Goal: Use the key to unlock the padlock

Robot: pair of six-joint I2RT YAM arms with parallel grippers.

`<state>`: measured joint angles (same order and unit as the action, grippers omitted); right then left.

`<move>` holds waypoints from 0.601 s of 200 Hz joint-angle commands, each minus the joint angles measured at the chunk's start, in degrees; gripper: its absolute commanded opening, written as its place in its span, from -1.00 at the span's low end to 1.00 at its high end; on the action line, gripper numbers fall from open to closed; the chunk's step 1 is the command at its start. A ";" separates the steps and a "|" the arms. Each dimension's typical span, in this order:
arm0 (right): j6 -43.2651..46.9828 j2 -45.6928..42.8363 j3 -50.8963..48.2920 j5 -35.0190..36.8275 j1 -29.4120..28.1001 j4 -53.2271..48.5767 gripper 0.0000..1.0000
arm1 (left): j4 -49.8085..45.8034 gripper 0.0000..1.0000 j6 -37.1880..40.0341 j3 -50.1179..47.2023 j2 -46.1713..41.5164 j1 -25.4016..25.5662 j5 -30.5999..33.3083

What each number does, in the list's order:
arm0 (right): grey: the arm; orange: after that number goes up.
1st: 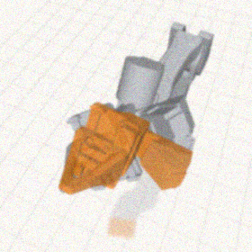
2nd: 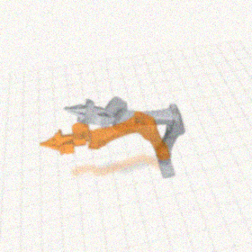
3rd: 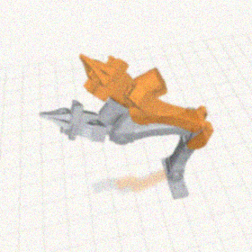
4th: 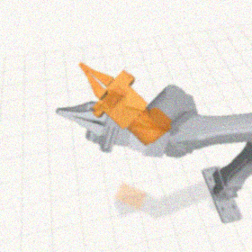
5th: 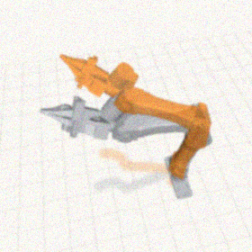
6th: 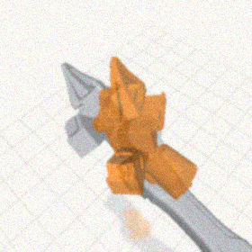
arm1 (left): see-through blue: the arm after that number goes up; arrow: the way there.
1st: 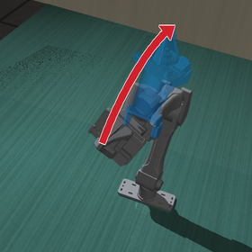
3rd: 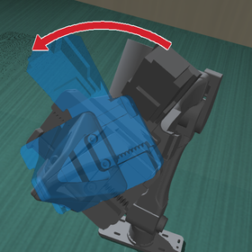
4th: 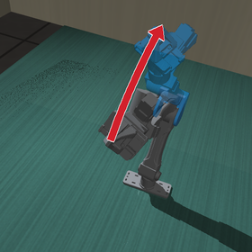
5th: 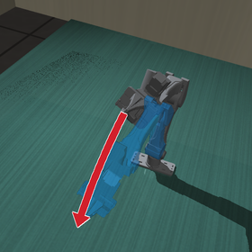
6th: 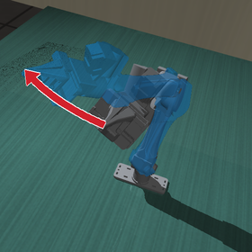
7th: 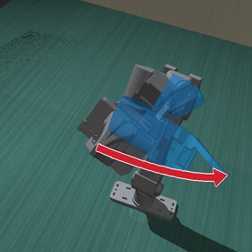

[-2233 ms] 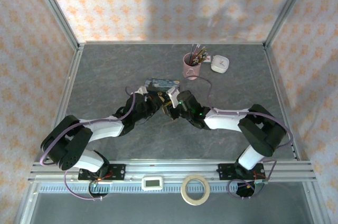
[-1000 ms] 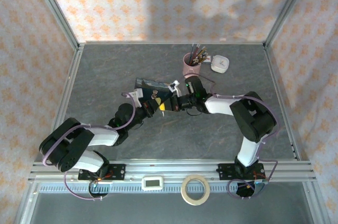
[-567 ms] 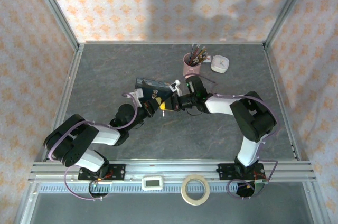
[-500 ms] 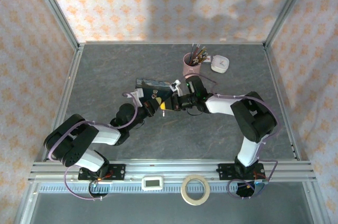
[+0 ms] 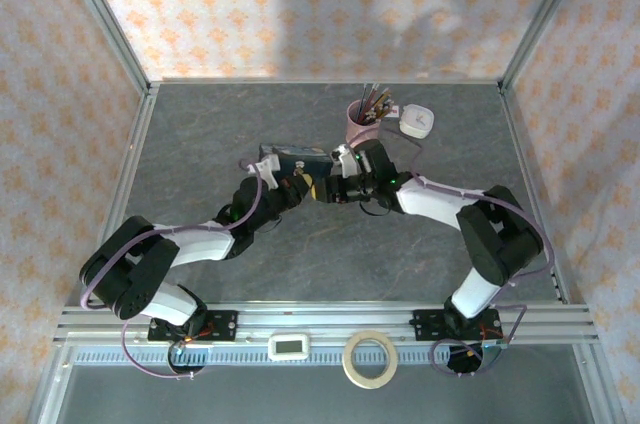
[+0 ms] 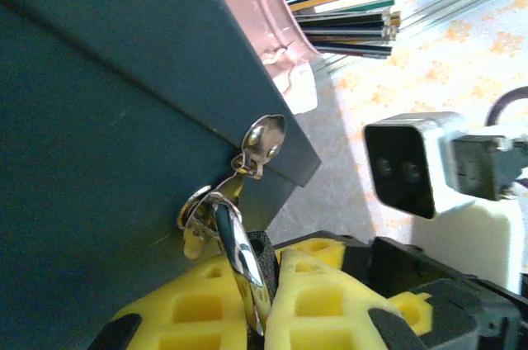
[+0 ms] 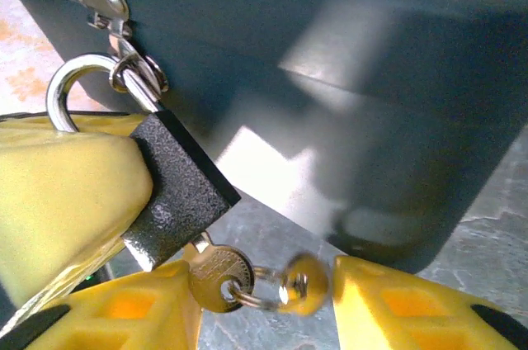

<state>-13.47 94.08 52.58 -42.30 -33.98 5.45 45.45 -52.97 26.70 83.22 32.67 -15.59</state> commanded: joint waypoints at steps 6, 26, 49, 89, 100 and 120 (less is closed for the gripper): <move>5.20 -5.19 2.01 8.20 0.05 -1.46 -0.04 | -6.87 -1.00 -0.78 1.16 -1.04 0.83 -0.56; 7.31 -7.05 1.59 9.23 -0.10 -2.52 -0.03 | -6.69 -1.00 -1.36 1.25 -0.63 0.56 -0.99; 10.37 -7.45 1.74 10.24 -1.92 -3.22 -0.05 | -7.25 -1.00 -1.94 1.75 -0.51 0.37 -1.37; 15.10 -4.04 2.26 11.96 -5.85 -5.40 -0.13 | -9.39 -1.00 -3.45 3.48 -0.54 -0.46 -3.22; 15.87 -3.39 2.02 11.79 -6.47 -5.14 -0.13 | -9.78 -1.00 -4.28 3.87 -0.27 -0.75 -4.45; 17.14 -2.77 1.74 11.98 -7.41 -4.91 -0.13 | -10.34 -1.00 -5.29 4.33 -0.12 -1.11 -5.68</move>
<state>-0.03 89.80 53.49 -32.25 -40.51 1.83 34.52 -56.49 28.40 83.31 32.16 -18.00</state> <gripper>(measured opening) 0.437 0.073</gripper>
